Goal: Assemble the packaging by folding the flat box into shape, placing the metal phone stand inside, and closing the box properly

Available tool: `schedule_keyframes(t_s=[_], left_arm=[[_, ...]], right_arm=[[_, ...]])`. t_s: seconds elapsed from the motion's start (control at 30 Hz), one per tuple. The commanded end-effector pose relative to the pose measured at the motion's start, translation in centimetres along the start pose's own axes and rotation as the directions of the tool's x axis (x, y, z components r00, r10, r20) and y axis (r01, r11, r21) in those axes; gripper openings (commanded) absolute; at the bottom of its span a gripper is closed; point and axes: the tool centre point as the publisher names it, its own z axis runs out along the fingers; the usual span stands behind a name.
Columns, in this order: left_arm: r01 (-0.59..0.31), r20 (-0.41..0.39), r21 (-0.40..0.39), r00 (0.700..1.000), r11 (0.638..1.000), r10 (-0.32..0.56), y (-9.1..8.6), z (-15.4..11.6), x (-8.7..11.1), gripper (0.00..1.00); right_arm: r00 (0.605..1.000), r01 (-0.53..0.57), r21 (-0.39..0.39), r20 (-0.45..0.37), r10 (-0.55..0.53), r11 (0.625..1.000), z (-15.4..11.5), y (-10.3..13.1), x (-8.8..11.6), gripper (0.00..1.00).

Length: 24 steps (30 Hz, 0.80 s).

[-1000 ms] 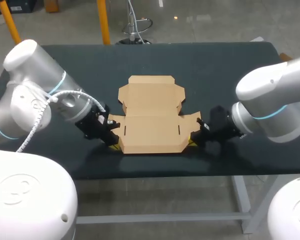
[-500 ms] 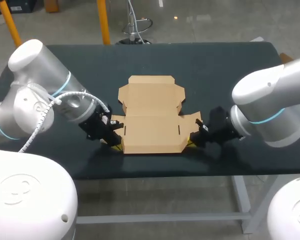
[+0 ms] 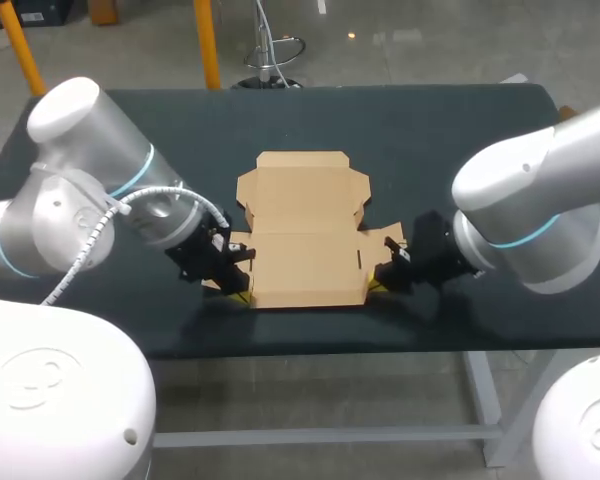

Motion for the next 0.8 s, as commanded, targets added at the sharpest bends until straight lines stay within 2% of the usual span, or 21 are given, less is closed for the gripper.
schedule_keyframes(t_s=[0.03,0.8], left_arm=[[0.000,0.013,-0.005,1.000,1.000,0.000,-0.13,0.35,0.43,0.00],[0.002,0.031,-0.006,1.000,1.000,-0.002,0.17,1.17,1.41,0.00]], right_arm=[[1.000,0.004,0.002,0.003,-0.004,1.000,0.08,-0.10,0.21,0.00],[0.998,0.046,0.036,0.050,-0.047,0.998,0.98,-1.10,0.67,0.00]])
